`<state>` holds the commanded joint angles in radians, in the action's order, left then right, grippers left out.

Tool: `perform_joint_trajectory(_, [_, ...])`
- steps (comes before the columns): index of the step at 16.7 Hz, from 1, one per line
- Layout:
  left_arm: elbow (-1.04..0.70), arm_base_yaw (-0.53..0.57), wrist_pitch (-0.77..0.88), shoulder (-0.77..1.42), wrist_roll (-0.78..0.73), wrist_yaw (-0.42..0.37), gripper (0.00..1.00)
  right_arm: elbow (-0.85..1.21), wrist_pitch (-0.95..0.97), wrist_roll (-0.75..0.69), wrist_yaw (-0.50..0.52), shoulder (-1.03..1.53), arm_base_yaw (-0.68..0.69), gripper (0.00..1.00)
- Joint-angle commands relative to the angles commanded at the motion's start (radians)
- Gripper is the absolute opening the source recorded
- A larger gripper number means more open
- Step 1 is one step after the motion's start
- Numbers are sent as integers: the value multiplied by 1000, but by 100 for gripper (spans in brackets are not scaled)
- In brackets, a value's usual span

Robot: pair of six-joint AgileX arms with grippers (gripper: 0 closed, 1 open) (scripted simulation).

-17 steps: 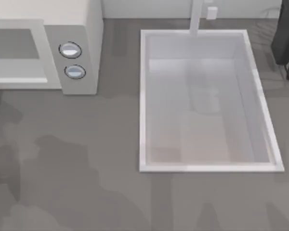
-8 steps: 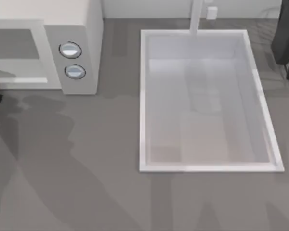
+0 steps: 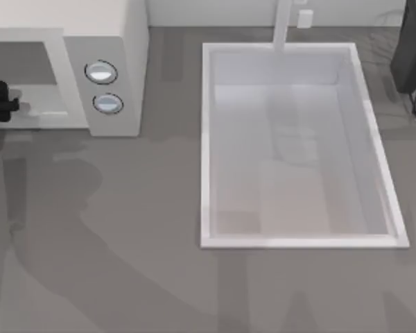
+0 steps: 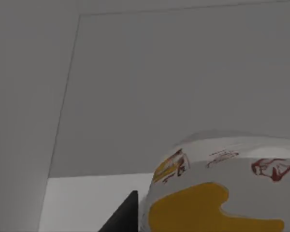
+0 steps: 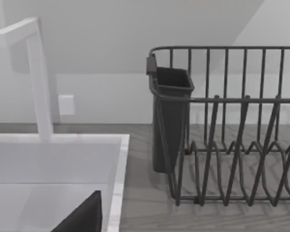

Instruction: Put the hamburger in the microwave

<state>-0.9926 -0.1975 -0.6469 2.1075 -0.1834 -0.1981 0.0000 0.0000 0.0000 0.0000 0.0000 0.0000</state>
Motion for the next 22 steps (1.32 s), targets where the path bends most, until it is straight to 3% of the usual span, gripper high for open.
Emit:
perform_joint_trajectory(5, [24,10,-170,40,94,-15,0,0,0,0,0,0,0,100])
perform_joint_trajectory(13, [-15,11,-142,69,93,-11,0,0,0,0,0,0,0,100])
perform_joint_trajectory(17, [-204,29,-54,187,100,1,0,0,0,0,0,0,0,100])
perform_joint_trajectory(22, [-581,49,64,361,110,17,0,0,0,0,0,0,0,100])
